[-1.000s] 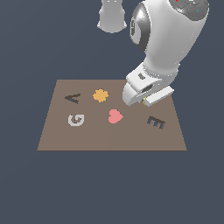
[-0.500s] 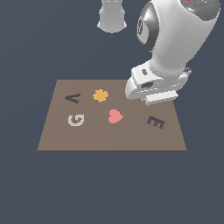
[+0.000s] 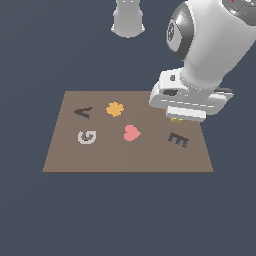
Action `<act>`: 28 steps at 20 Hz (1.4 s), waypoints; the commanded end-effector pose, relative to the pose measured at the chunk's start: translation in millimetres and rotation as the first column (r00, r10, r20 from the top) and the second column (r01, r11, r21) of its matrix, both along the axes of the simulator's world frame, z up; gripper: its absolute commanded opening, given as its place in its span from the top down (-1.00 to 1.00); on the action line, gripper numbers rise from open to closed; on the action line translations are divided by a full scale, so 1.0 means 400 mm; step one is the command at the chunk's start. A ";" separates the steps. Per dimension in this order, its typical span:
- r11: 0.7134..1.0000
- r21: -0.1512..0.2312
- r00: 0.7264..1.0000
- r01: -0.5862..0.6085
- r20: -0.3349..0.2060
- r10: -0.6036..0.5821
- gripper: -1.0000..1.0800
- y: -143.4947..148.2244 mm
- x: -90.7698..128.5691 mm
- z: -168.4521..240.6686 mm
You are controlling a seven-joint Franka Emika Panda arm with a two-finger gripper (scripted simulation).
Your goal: Insert a designated object into the corresponding slot on a board.
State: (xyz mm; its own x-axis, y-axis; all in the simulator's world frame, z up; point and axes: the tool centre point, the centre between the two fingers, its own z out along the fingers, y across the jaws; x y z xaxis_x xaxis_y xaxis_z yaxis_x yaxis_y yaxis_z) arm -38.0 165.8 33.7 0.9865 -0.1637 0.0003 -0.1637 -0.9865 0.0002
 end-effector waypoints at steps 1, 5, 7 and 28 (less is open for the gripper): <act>0.995 0.000 0.995 0.100 0.000 -0.100 1.00 0.011 0.009 0.001; 0.967 0.000 0.967 0.256 0.000 -0.256 1.00 0.026 0.025 0.003; 0.943 0.001 0.943 0.332 0.000 -0.332 1.00 0.033 0.034 0.004; 0.366 0.001 0.366 0.931 -0.001 -0.931 1.00 0.050 0.152 0.012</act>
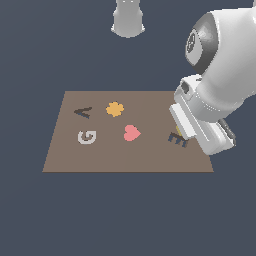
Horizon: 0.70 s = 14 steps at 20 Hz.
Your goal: Insert a designated object into the corresponding slot on a board.
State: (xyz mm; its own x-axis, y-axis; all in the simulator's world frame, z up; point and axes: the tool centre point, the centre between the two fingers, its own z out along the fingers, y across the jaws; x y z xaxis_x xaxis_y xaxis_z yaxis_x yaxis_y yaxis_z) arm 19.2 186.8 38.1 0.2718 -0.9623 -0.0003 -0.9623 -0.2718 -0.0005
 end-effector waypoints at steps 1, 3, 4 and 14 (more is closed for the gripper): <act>0.994 0.000 0.994 0.107 0.000 -0.107 1.00 -0.004 0.015 0.001; 0.982 0.000 0.982 0.189 0.000 -0.189 1.00 -0.009 0.026 0.002; 0.974 0.000 0.974 0.227 0.000 -0.227 1.00 -0.012 0.031 0.002; 0.855 0.000 0.855 0.518 -0.001 -0.518 1.00 -0.041 0.067 0.004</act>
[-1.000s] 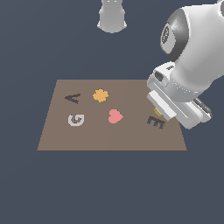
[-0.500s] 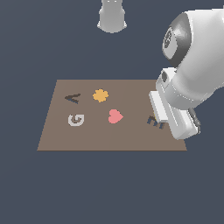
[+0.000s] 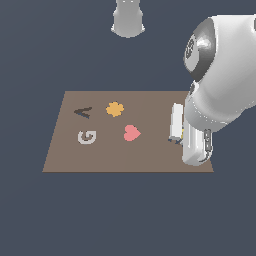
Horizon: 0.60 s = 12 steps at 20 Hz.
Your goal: Insert a designated object into the corresponding slot on a board.
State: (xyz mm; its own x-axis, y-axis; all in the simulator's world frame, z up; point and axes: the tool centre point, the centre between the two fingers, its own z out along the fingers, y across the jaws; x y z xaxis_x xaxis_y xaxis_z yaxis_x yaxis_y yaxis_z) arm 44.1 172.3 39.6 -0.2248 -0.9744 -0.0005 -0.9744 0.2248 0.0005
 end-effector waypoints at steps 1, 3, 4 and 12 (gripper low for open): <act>0.998 0.000 0.998 0.066 0.000 -0.066 1.00 -0.007 0.007 0.001; 0.994 0.000 0.994 0.108 0.000 -0.108 1.00 -0.012 0.011 0.001; 0.992 0.000 0.992 0.127 0.000 -0.127 1.00 -0.014 0.012 0.001; 0.975 0.000 0.975 0.222 -0.001 -0.222 1.00 -0.027 0.019 0.001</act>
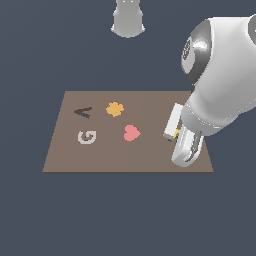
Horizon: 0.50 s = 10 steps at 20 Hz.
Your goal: Insert a designated object into the corresponding slot on a board.
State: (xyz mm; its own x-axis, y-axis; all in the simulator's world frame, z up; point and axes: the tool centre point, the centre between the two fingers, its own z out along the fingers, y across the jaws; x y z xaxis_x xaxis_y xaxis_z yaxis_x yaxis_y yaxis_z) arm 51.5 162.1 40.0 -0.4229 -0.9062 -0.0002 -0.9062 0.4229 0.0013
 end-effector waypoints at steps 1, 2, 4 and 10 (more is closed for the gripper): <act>1.000 0.000 1.000 0.019 0.000 -0.019 1.00 -0.002 0.001 0.000; 1.000 0.000 1.000 0.023 0.000 -0.023 1.00 -0.003 0.002 0.000; 1.000 0.000 1.000 0.026 0.000 -0.026 1.00 -0.003 0.002 0.000; 1.000 0.001 1.000 0.025 0.001 -0.025 1.00 -0.004 0.002 -0.023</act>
State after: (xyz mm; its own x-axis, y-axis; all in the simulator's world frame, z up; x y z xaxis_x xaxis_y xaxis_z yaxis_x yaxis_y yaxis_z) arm 52.3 160.8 34.0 -0.4445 -0.8958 -0.0013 -0.8958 0.4445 0.0007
